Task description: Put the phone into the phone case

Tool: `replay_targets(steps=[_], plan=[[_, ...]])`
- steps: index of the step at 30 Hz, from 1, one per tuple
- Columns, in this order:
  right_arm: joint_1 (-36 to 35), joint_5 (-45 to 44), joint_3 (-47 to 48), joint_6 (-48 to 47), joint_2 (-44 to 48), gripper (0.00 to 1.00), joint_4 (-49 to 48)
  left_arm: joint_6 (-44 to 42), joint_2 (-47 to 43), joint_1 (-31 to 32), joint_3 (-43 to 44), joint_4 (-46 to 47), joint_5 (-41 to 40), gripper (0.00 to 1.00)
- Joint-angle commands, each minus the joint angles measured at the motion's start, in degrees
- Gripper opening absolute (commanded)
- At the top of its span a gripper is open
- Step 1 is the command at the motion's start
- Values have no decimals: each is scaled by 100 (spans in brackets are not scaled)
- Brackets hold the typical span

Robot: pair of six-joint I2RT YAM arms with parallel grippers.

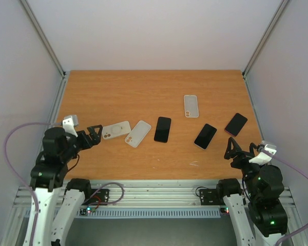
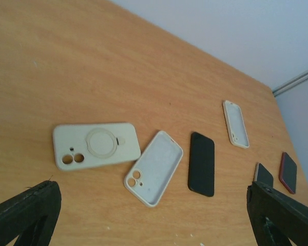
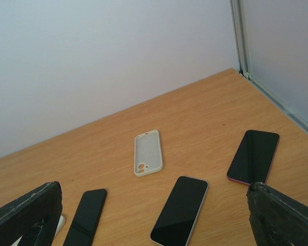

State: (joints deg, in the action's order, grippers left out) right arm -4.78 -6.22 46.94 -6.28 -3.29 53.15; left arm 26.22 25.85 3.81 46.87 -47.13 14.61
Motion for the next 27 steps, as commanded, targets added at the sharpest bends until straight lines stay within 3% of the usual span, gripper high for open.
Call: replay_targets(steps=[1, 8, 12, 17, 22, 27], plan=[[-71, 22, -13, -11, 116, 99, -67, 580, 556, -21, 11, 70, 212, 99], [-103, 33, -31, -19, 205, 98, -85, 1206, 746, 217, -333, -142, -576, 93], [-112, 56, -29, -18, 238, 98, -73, 1574, 939, 642, -705, 194, -948, 99], [-137, 46, -17, -13, 244, 98, -59, 1754, 1632, 1373, -898, 657, -1438, 99], [-155, 51, -9, -13, 248, 98, -38, 2179, 2470, 2341, -964, 1212, -2440, 99], [-188, 44, 0, -27, 246, 98, -23, 2523, 3330, 2852, -979, 1724, -2924, 99]])
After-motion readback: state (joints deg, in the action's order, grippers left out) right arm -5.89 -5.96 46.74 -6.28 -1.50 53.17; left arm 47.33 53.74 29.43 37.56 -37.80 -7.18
